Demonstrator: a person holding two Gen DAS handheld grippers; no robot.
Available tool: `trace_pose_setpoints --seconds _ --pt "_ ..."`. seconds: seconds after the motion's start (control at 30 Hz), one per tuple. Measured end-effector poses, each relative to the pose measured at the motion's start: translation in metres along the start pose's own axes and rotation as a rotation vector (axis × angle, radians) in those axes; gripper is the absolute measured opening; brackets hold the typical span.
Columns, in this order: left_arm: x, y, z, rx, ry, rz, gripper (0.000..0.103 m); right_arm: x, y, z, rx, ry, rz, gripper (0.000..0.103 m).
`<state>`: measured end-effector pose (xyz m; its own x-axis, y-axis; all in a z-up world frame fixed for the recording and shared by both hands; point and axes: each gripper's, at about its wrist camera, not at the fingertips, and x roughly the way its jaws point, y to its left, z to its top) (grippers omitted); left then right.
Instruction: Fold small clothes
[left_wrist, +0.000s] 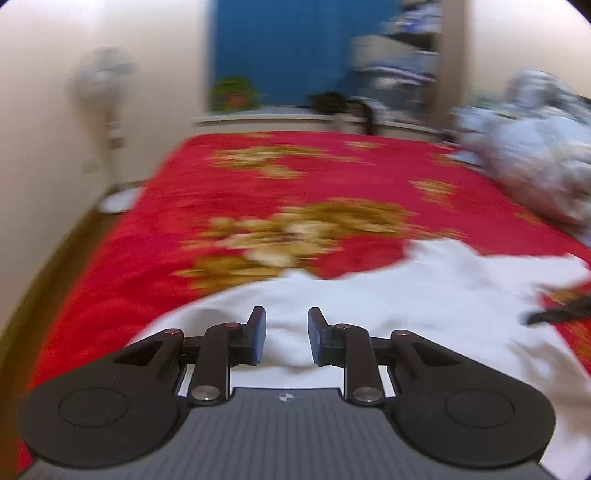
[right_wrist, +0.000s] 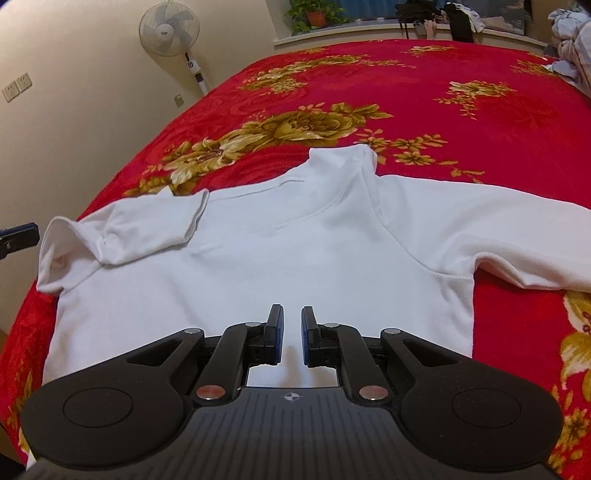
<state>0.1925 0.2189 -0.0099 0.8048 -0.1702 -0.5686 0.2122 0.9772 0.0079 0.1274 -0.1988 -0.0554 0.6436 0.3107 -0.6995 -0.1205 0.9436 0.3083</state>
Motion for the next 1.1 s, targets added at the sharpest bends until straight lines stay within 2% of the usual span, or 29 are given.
trace_pose_setpoints --seconds 0.13,0.2,0.33,0.43,0.47,0.53,0.57,0.7,0.77,0.8,0.83,0.97,1.03,1.1 --pt "-0.001 0.038 0.013 -0.104 0.004 0.156 0.027 -0.001 0.008 0.005 -0.007 -0.040 0.081 0.010" --pt "-0.013 0.061 0.016 -0.168 0.005 0.195 0.027 0.002 0.019 0.011 -0.018 -0.064 0.111 0.010" --pt "-0.033 0.092 0.019 -0.256 -0.026 0.215 0.027 0.026 0.051 0.031 -0.010 -0.095 0.183 0.010" --pt "-0.046 0.106 0.018 -0.293 -0.044 0.215 0.027 0.058 0.071 0.045 0.024 -0.081 0.215 0.010" --pt "-0.052 0.110 0.017 -0.302 -0.047 0.211 0.027 0.070 0.077 0.048 0.030 -0.073 0.212 0.011" --pt "-0.054 0.114 0.014 -0.309 -0.045 0.206 0.027 0.096 0.086 0.053 0.034 -0.049 0.184 0.022" --pt "-0.056 0.113 0.011 -0.308 -0.043 0.206 0.027 0.108 0.089 0.055 0.038 -0.041 0.169 0.023" --pt "-0.043 0.112 0.006 -0.304 -0.036 0.208 0.027 0.148 0.096 0.059 0.077 0.025 0.140 0.024" --pt "-0.041 0.116 0.006 -0.316 -0.037 0.212 0.027 0.155 0.104 0.059 0.052 0.019 0.120 0.019" --pt "-0.042 0.118 0.006 -0.327 -0.038 0.212 0.027 0.153 0.109 0.061 0.031 0.011 0.112 0.004" --pt "-0.042 0.119 0.006 -0.339 -0.041 0.209 0.027 0.146 0.112 0.064 0.013 -0.015 0.112 0.001" --pt "-0.044 0.116 0.007 -0.351 -0.051 0.189 0.027 0.083 0.104 0.085 -0.024 -0.178 0.166 0.000" --pt "-0.042 0.109 0.008 -0.331 -0.046 0.167 0.027 0.035 0.086 0.095 -0.032 -0.267 0.178 0.000" --pt "-0.039 0.099 0.009 -0.303 -0.036 0.146 0.027 -0.003 0.063 0.100 -0.047 -0.317 0.161 0.000"
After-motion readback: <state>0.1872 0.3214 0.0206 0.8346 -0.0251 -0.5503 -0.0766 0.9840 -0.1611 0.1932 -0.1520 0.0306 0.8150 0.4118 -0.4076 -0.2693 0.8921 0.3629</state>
